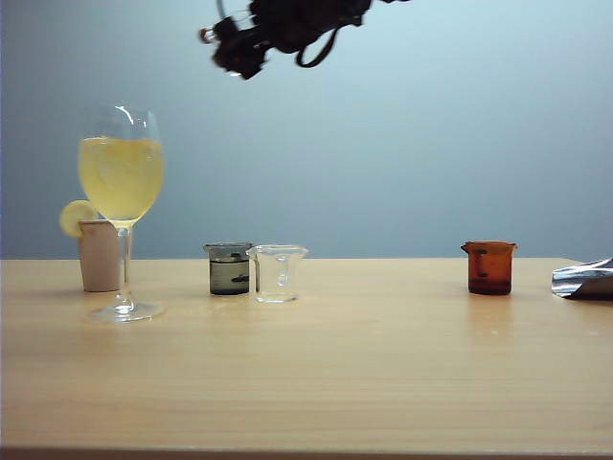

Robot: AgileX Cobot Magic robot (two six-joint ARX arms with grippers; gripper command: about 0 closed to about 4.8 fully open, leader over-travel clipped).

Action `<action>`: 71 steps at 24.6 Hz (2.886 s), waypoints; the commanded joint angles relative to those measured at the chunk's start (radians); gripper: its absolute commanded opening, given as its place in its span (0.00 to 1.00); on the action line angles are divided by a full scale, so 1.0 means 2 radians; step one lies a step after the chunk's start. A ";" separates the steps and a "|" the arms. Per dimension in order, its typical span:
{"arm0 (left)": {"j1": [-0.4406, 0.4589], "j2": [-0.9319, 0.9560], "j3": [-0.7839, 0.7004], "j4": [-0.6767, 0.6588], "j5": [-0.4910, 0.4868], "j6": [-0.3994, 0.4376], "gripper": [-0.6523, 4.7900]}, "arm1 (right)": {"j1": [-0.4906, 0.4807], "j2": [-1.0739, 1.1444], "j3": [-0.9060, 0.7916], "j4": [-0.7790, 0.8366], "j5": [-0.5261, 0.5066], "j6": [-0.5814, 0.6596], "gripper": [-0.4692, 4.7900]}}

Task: Pick up the third measuring cup from the left, pour the pineapple juice inside into the goblet, and finally put the measuring cup back in its original place.

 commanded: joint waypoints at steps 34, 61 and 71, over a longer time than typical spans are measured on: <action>0.001 -0.001 0.002 -0.012 0.002 0.002 0.11 | -0.074 -0.005 -0.348 0.271 0.101 0.291 0.09; 0.001 -0.001 0.002 -0.013 0.005 0.000 0.11 | -0.105 0.085 -0.349 0.311 0.074 0.299 0.09; 0.001 -0.001 0.002 -0.013 0.006 0.000 0.11 | -0.105 0.089 -0.350 0.305 0.063 0.300 0.35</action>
